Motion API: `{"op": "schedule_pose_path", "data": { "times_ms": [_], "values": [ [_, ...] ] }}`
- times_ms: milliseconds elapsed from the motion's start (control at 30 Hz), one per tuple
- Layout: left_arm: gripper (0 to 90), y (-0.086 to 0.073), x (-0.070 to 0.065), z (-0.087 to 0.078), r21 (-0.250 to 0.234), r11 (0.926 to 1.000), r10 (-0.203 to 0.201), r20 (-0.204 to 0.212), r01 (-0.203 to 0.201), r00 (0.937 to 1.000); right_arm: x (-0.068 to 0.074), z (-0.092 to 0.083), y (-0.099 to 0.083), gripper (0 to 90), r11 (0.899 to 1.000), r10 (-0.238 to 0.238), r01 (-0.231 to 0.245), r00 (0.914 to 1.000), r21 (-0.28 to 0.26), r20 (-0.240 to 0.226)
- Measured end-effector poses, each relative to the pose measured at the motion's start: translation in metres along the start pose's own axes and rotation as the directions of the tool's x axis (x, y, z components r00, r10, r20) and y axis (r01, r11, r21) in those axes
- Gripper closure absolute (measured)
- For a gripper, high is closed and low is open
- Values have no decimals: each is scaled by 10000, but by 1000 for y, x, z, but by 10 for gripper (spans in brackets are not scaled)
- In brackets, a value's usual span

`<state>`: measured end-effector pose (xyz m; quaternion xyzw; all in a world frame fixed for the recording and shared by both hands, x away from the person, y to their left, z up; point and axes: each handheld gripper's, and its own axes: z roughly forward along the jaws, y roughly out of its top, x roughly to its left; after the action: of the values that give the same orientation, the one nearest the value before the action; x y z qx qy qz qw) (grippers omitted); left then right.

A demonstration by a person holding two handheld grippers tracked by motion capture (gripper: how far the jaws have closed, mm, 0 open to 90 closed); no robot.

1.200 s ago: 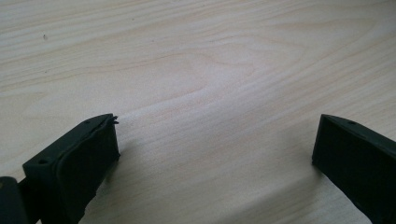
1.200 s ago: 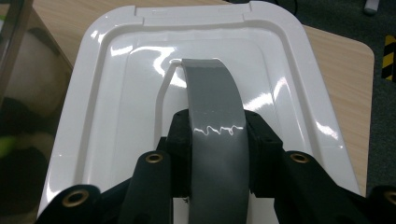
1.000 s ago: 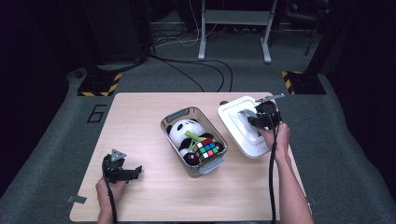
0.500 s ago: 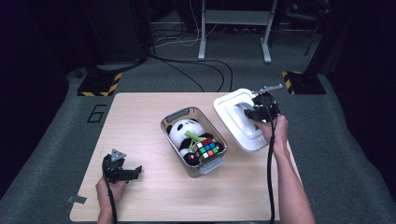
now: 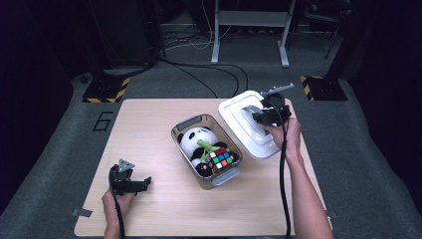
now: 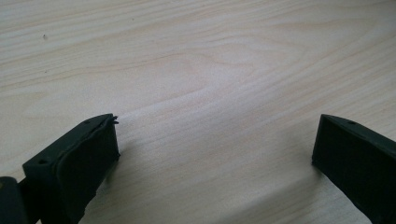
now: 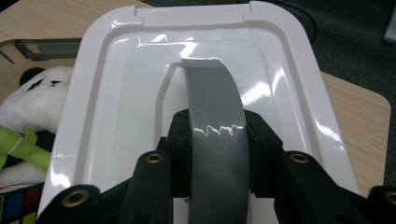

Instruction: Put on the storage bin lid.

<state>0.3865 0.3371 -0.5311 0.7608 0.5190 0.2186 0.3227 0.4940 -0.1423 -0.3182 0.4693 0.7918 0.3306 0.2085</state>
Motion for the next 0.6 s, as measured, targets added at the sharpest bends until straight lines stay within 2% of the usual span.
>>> {"op": "schedule_pose_path", "data": {
  "times_ms": [600],
  "values": [
    [2, 0, -1, 0, -24, 10000, -72, -2, 72, 10000, 38, 0, 20, 670, 9993, -358, 360, 9974, 22, -621]
  ]
}}
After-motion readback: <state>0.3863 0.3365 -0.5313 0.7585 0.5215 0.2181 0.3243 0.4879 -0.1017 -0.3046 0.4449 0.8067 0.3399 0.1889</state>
